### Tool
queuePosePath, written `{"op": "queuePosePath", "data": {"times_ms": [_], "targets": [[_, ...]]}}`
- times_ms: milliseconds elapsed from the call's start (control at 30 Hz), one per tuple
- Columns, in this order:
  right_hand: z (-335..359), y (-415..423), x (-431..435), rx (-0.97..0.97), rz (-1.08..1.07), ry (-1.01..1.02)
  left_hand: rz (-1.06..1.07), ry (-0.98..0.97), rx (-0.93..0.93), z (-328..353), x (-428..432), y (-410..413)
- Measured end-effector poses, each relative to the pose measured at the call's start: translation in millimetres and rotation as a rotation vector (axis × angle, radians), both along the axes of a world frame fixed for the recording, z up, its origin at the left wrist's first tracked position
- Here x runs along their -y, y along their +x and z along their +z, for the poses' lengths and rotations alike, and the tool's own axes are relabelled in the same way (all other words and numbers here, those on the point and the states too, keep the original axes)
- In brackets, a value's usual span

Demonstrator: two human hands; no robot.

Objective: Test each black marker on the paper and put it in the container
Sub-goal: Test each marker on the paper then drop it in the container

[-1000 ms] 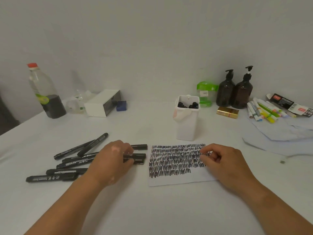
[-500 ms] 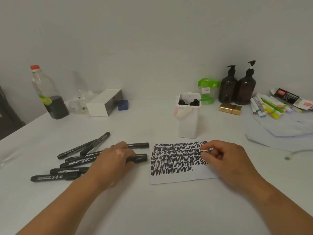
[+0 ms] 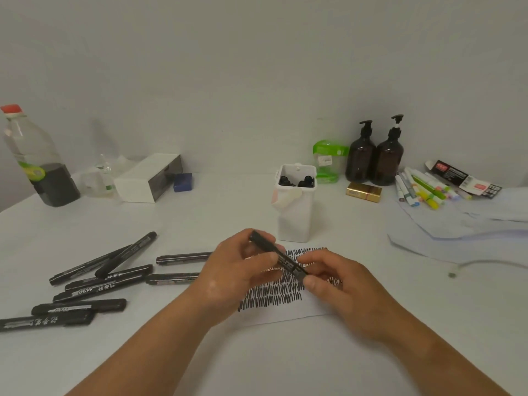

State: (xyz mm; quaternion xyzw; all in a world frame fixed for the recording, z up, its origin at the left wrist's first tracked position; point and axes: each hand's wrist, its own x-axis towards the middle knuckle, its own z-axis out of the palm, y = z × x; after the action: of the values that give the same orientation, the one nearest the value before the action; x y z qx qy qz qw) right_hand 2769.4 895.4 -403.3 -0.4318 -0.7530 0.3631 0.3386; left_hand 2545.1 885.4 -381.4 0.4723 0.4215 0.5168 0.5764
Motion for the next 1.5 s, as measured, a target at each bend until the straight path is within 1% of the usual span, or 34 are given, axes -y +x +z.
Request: {"op": "queuePosePath", "data": {"times_ms": [100,167,200,233,333,400,467,533,600,700,767,900,1033,1167,1367,1500], "targets": [[-2.6,-0.9,-1.5,0.026,-0.01,0.017,-0.06,-0.041,0.141,-11.7,-1.8,3.6],[-3.5,0.8,-5.0,-0.041,-0.042,-0.014,-0.072,-0.049,0.152,-16.8,-2.3,-0.1],[-3.2,1.9,-6.3,-0.083,-0.065,-0.027,-0.069,-0.037,0.11,-18.9,-2.1,-2.5],[-2.6,3.2,-7.0,-0.12,-0.088,-0.03,-0.055,-0.007,0.016,-20.5,-1.4,-5.0],[0.6,3.6,-6.2,-0.21,-0.123,-0.038,0.023,0.149,-0.445,-24.6,4.5,-8.3],[2.4,0.7,-3.8,-0.262,-0.122,-0.048,0.09,0.329,-0.712,-25.6,10.4,-6.3],[3.9,-4.1,0.2,-0.309,-0.1,-0.064,0.098,0.518,-0.869,-23.5,15.1,-2.6],[5.4,-10.3,5.6,-0.346,-0.069,-0.08,0.042,0.604,-0.929,-19.7,18.9,1.8],[4.7,-15.5,9.3,-0.378,-0.05,-0.098,-0.026,0.642,-0.954,-17.1,21.6,5.4],[3.0,-20.9,11.6,-0.404,-0.025,-0.147,-0.08,0.628,-0.966,-17.0,23.2,8.8],[1.7,-22.2,11.7,-0.405,-0.004,-0.177,-0.101,0.602,-0.997,-19.4,22.2,10.1],[-2.1,-25.1,12.1,-0.433,0.013,-0.22,-0.097,0.621,-1.076,-23.4,22.5,13.0],[-6.4,-28.6,13.0,-0.481,0.022,-0.269,-0.103,0.654,-0.997,-23.4,23.9,13.0],[-6.1,-28.5,12.0,-0.484,0.019,-0.261,-0.096,0.652,-0.998,-24.1,23.2,12.5],[-0.7,-26.4,13.1,-0.529,0.073,-0.281,-0.065,0.662,-0.967,-23.1,24.2,13.3],[0.4,-26.1,13.7,-0.548,0.096,-0.258,-0.084,0.673,-0.963,-18.8,25.0,11.9]]}}
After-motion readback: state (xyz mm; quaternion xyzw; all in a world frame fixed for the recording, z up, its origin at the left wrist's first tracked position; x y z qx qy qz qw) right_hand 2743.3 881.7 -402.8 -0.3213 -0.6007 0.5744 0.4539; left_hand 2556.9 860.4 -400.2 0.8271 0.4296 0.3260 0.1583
